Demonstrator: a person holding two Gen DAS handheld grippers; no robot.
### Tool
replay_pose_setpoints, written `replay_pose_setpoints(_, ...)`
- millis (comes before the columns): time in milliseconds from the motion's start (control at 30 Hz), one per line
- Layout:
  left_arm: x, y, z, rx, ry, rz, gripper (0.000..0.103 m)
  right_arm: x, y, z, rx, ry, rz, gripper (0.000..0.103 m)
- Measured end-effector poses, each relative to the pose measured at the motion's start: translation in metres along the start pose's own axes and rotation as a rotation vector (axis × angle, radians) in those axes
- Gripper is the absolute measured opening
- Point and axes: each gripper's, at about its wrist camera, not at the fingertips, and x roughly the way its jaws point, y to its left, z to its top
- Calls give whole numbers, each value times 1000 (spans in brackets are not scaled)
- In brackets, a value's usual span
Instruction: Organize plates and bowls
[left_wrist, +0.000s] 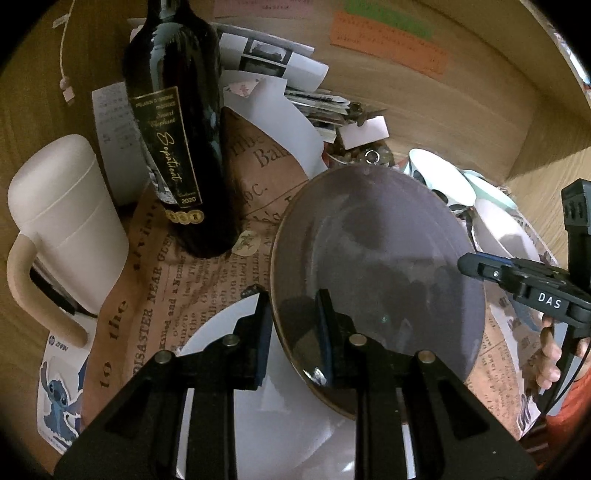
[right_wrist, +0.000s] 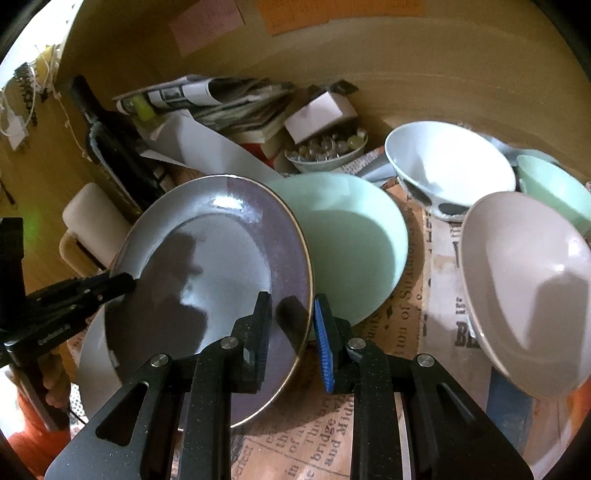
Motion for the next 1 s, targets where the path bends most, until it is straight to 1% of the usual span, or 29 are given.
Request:
replay_pose_setpoints(467, -26, -21, -5, 1, -41, -11, 22, -32, 0, -11, 21, -43, 5, 21)
replay_pose_setpoints(1000, -49, -67, -9, 43, -85, -49, 22, -82, -17, -30, 45, -108, -28, 21)
